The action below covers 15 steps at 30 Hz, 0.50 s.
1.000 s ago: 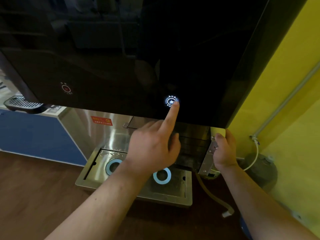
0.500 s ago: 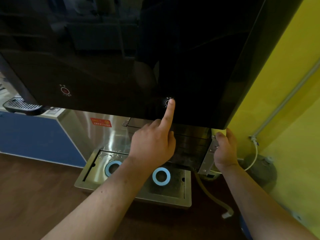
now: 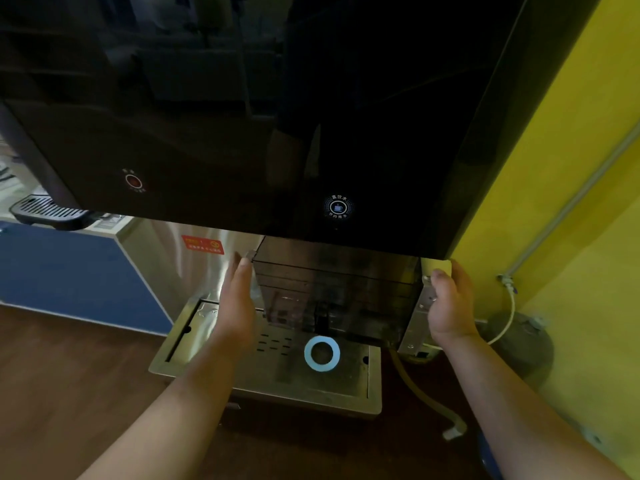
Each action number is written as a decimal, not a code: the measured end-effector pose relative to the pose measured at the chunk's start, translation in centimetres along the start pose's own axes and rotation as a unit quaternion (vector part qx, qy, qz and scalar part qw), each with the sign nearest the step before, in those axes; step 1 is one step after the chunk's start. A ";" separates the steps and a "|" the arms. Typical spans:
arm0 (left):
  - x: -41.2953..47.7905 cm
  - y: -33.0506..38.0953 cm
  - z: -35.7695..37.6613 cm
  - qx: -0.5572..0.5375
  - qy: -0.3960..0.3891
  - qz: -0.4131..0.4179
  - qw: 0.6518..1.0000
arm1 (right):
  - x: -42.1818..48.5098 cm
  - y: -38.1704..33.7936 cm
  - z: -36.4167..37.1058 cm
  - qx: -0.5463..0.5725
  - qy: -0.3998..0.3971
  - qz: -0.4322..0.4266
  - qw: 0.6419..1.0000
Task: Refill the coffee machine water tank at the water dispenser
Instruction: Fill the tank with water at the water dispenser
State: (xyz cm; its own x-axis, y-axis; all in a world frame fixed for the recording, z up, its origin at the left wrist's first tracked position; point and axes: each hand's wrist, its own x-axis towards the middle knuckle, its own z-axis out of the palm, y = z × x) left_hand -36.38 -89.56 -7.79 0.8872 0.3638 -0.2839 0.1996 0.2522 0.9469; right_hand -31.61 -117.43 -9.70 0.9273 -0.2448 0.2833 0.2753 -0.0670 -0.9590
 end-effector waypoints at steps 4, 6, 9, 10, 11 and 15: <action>-0.6 0.5 0.4 0.013 -0.055 0.013 0.998 | -0.6 -0.2 0.0 0.003 -0.001 0.017 1.000; -0.8 0.3 0.3 0.019 -0.061 0.020 0.998 | -0.9 -0.2 0.0 0.004 -0.002 0.013 1.000; -1.3 -0.3 -0.8 0.024 -0.071 0.033 0.997 | -1.5 -0.3 0.2 0.000 -0.006 -0.002 1.000; -1.5 -0.4 -1.3 0.027 -0.073 0.038 0.996 | -1.7 -0.4 0.4 0.002 -0.008 -0.004 1.000; -1.8 -0.5 -1.8 0.027 -0.071 0.046 0.996 | -2.0 -0.6 0.5 0.003 -0.014 -0.003 1.000; -3.0 -0.9 -4.0 -0.004 -0.052 0.073 0.996 | -3.3 -1.5 1.3 0.010 -0.041 -0.005 0.999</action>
State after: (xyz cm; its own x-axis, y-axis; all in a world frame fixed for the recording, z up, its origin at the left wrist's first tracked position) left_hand -40.85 -87.25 -8.39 0.9450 0.3020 -0.1252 0.0618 0.2110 0.9755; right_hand -34.78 -115.30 -9.17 0.9420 -0.1648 0.2923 0.2881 -0.0497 -0.9563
